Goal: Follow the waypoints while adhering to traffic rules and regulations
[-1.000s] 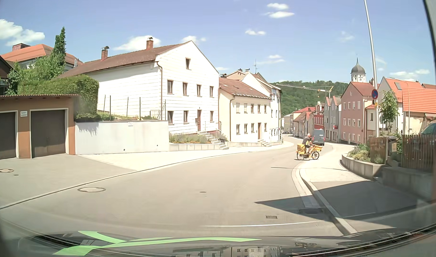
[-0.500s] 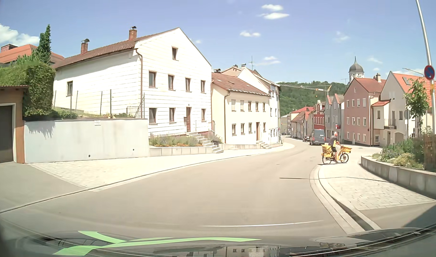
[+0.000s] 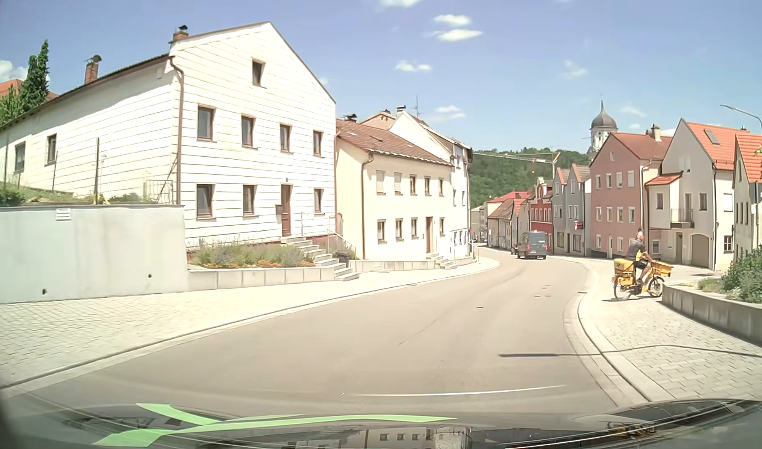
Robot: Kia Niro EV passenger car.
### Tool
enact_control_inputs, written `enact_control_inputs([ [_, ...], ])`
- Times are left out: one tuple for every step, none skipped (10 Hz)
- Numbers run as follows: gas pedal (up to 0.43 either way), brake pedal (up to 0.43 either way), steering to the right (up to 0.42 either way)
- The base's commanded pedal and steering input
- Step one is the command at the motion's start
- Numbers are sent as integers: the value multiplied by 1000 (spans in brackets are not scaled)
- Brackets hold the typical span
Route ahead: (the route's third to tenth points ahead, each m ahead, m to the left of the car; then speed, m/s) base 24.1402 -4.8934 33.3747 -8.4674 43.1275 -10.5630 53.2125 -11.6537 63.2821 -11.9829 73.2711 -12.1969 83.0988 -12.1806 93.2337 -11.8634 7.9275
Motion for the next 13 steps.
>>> enact_control_inputs([
  [28,0,80],
  [28,0,83],
  [39,0,86],
  [39,0,94],
  [39,0,101],
  [39,0,105],
  [39,0,107],
  [47,0,108],
  [47,0,109],
  [47,0,109],
  [47,0,109],
  [59,0,110],
  [87,0,110],
])
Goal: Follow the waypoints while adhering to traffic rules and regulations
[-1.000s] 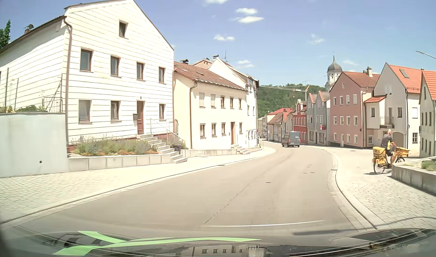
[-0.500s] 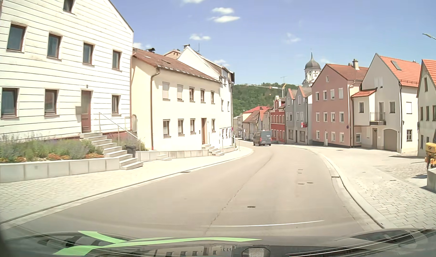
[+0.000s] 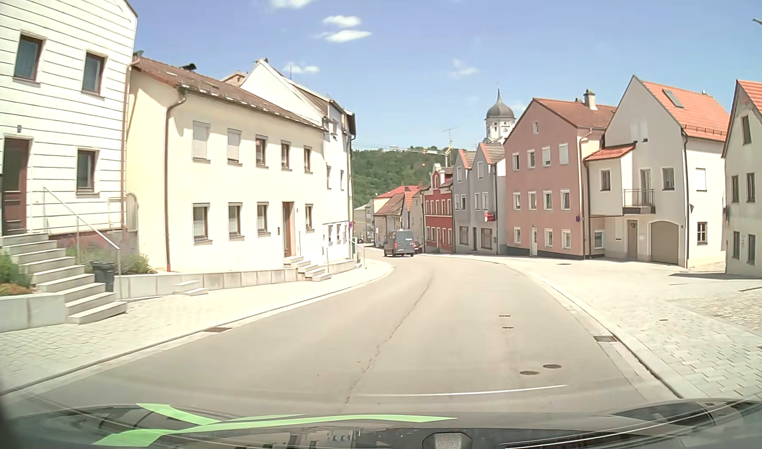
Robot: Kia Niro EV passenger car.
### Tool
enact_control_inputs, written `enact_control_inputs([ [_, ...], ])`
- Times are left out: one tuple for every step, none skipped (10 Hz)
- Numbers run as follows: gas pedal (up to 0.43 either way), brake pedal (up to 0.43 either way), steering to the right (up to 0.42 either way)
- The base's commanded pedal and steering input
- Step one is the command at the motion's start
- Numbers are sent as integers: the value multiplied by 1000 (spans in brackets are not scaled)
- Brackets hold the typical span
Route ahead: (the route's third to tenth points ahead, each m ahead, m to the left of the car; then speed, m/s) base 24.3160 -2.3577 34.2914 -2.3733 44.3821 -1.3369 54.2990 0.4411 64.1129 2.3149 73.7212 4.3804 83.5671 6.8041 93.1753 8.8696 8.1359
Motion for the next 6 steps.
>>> enact_control_inputs([
  [87,0,110],
  [87,0,110],
  [87,0,110],
  [87,0,108],
  [87,0,104],
  [87,0,93],
])
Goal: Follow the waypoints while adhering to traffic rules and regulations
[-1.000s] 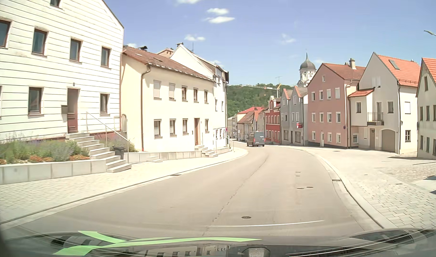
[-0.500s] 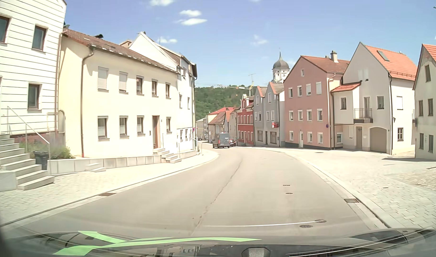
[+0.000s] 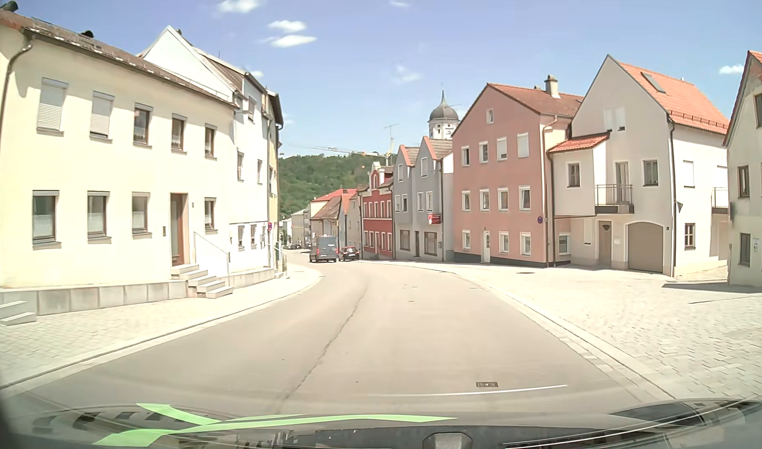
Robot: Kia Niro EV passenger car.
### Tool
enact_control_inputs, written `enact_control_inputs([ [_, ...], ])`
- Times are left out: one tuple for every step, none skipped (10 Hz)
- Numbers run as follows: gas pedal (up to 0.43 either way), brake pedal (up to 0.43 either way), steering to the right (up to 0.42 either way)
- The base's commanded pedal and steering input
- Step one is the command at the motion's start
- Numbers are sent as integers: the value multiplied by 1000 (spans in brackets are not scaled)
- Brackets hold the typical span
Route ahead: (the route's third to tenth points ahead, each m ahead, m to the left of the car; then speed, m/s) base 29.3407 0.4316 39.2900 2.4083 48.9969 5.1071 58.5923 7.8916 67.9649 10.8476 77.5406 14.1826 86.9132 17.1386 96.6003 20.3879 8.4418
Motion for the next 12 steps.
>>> enact_control_inputs([
  [87,0,72],
  [87,0,54],
  [87,0,39],
  [87,0,25],
  [87,0,13],
  [87,0,4],
  [87,0,0],
  [87,0,0],
  [87,0,-7],
  [87,0,-16],
  [87,0,-23],
  [87,0,-27],
])
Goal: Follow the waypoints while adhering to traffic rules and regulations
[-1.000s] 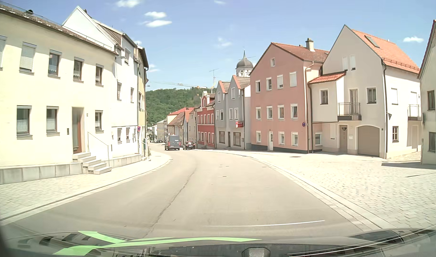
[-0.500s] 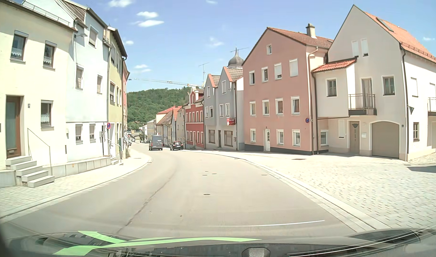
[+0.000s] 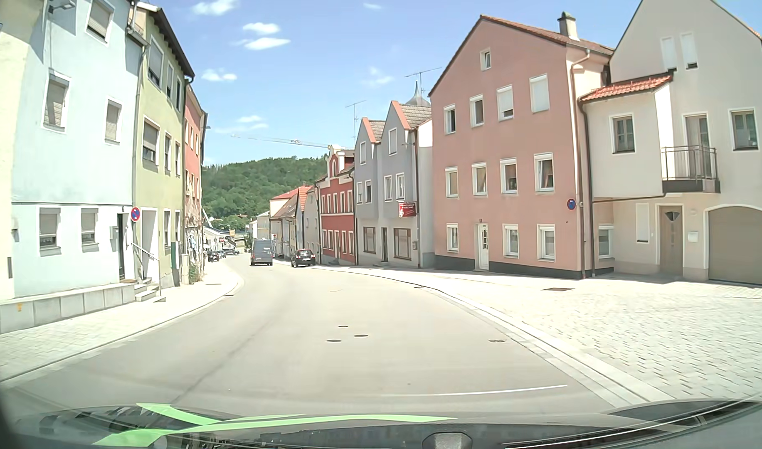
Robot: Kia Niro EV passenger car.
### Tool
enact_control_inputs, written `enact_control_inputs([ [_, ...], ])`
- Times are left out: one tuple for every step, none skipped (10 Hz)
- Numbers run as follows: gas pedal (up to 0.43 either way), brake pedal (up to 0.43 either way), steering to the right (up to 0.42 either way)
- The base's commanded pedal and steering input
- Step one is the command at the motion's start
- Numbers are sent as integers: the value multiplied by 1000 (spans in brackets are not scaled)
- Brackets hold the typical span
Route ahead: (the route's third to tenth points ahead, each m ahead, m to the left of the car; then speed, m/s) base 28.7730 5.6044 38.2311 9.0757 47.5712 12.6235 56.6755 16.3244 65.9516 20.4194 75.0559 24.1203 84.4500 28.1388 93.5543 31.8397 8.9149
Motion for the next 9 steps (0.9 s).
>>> enact_control_inputs([
  [79,0,-30],
  [67,0,-33],
  [39,0,-36],
  [0,0,-42],
  [0,0,-46],
  [0,0,-47],
  [0,0,-47],
  [0,0,-47],
  [20,0,-49],
])
